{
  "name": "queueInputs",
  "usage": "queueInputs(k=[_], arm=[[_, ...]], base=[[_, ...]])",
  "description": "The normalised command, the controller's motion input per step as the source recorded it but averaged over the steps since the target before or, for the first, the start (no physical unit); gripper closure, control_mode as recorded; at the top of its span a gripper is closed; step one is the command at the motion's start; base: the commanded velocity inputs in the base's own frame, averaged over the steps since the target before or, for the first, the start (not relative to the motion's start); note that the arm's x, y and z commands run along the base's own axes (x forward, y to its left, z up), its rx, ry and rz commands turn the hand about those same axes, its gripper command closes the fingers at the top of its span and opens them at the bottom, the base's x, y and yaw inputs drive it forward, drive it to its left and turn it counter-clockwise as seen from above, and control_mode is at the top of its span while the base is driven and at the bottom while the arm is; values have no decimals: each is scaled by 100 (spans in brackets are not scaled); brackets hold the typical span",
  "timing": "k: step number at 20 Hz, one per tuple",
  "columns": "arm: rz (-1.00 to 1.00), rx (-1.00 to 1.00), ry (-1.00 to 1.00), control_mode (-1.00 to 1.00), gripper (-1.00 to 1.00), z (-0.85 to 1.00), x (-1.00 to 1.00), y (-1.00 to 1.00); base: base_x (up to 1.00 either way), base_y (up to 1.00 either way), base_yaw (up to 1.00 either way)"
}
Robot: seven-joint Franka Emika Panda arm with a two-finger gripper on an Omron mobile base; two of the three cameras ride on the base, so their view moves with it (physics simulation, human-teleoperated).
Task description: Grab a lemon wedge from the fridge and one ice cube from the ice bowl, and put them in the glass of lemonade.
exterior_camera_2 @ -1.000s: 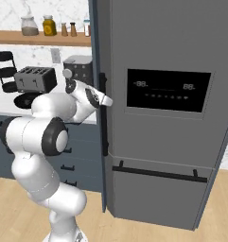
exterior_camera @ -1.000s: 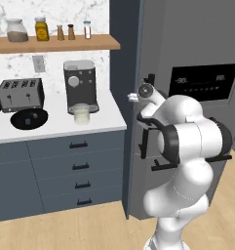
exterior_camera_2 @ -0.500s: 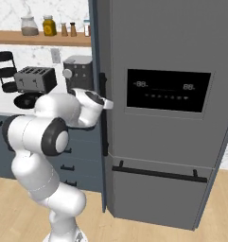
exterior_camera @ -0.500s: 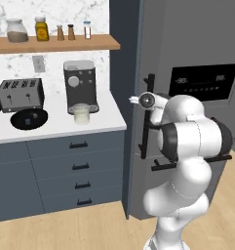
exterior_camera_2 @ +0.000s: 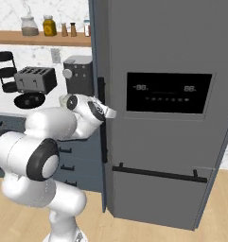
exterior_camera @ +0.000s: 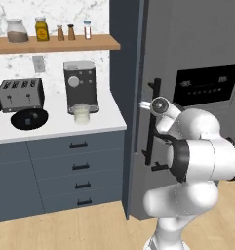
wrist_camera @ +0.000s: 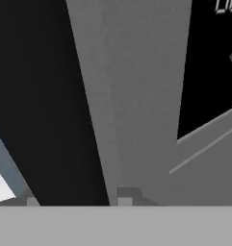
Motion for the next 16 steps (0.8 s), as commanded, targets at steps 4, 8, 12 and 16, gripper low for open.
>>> queueInputs(k=[4,8,12,16], arm=[[-13,10,27,-100,100,0,-100,-79],[-14,11,28,-100,100,2,-100,-87],[-13,11,31,-100,100,3,-100,-85],[-12,11,35,-100,100,6,-100,-85]], base=[[0,0,0],[0,0,0],[0,0,0],[0,0,0]])
